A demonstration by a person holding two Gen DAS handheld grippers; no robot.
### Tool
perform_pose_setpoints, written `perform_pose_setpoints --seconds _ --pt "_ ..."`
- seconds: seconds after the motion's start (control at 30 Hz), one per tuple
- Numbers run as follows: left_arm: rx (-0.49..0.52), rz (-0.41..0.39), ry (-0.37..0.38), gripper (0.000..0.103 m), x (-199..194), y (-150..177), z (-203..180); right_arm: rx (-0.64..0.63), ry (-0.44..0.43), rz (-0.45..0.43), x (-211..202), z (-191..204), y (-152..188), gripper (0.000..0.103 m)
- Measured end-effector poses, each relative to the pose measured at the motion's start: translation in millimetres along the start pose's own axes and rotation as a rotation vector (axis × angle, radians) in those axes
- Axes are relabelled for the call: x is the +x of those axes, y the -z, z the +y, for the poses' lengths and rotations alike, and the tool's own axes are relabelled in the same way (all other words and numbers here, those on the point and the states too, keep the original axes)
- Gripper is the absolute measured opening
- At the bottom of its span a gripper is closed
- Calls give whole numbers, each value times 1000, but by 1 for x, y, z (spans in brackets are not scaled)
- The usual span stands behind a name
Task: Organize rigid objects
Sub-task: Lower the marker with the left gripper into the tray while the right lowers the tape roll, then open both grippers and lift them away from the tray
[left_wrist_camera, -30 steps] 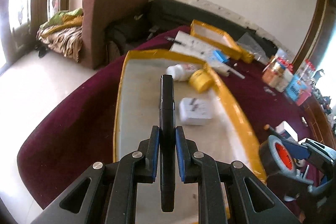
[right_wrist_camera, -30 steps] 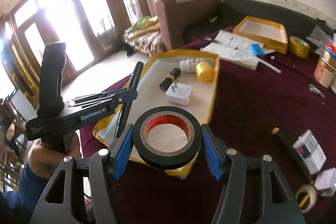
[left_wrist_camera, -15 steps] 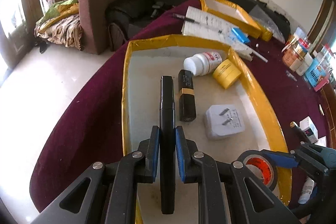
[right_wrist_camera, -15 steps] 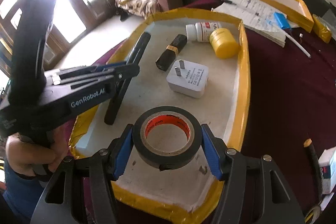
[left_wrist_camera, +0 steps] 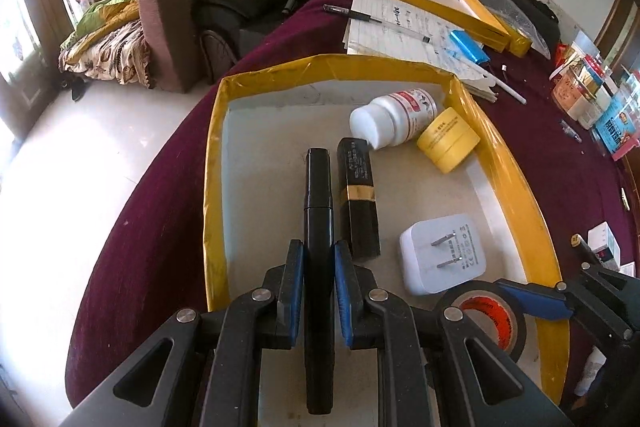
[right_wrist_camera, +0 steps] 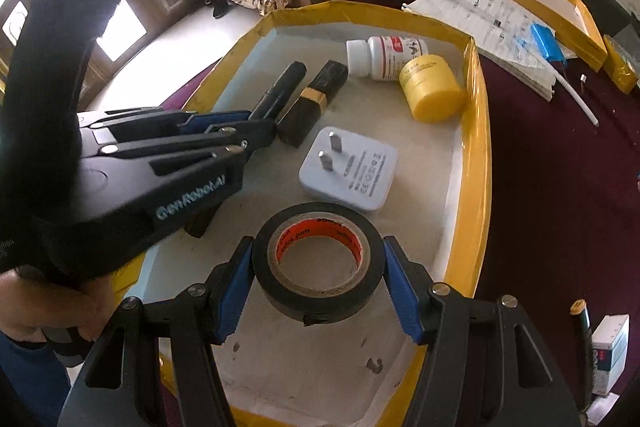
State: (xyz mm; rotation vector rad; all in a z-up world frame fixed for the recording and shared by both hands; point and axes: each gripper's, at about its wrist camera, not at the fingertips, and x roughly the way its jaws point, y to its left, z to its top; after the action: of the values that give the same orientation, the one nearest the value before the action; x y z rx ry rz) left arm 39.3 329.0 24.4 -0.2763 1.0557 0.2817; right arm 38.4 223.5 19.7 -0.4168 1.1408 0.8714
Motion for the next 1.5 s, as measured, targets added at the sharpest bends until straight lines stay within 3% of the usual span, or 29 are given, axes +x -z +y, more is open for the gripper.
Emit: perform_pose_setpoints --seconds 0.67,1.1,1.2,1.27,1.33,1.5 --pt "-34 -5 28 15 12 -25 10 20 81 -11 27 -5 -38 62" --pt "-30 -13 32 16 13 -29 12 7 129 -21 31 -2 -41 62" --pt "-33 -22 50 23 10 -27 12 12 119 -25 29 -3 -41 62" --pt "-31 -34 49 40 6 -25 12 17 110 -27 27 -5 -40 62" --pt "-37 -46 74 48 3 -23 11 31 91 -36 22 -8 -38 62" --pt "-40 -67 63 57 -5 -16 8 48 63 -52 9 -12 -30 62"
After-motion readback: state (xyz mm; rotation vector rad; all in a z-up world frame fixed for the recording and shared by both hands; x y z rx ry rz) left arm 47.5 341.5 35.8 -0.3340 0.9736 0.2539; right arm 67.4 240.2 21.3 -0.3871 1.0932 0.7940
